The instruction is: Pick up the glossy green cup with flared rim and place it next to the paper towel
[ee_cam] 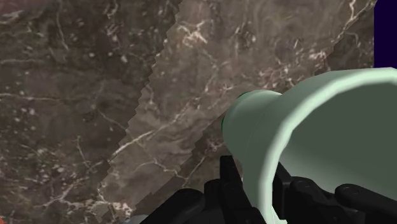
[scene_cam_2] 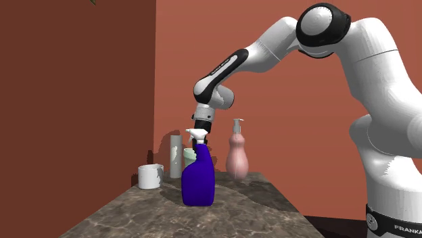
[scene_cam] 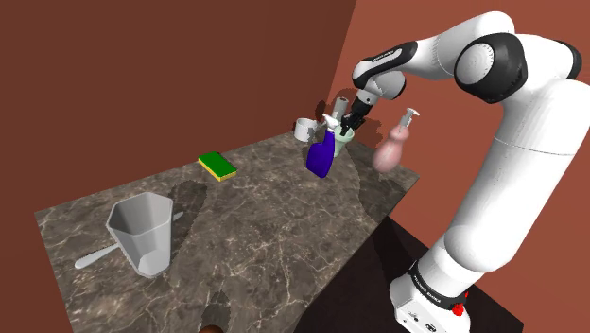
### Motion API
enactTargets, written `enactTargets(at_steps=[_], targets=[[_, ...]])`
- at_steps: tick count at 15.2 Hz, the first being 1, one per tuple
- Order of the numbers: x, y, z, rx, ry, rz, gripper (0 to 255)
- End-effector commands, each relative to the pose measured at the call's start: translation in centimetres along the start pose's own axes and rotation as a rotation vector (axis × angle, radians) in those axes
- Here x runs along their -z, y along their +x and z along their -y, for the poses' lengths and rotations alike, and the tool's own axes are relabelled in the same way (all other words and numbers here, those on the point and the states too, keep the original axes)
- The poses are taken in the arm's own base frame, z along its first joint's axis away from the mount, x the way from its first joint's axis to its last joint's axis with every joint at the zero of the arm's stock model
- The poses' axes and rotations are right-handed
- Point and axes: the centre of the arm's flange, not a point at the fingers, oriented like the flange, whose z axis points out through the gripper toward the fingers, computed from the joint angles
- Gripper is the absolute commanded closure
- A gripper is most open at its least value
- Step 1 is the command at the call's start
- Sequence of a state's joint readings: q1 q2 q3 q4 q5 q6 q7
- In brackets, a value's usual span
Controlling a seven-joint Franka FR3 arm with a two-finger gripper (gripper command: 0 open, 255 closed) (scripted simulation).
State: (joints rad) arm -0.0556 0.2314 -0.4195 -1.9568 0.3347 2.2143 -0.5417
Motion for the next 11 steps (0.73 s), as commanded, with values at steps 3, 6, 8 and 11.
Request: enactTargets(at_steps=[3,6,8,11], targets=[[0.0,0.0,0.0,0.0,0.0,-0.001,255],[0.0,0.0,0.0,0.0,0.0,-0.001,0],[0.0,0.0,0.0,0.0,0.0,-0.001,0],[1.3,0.0,0.0,0.0,0.0,-0.001,0]])
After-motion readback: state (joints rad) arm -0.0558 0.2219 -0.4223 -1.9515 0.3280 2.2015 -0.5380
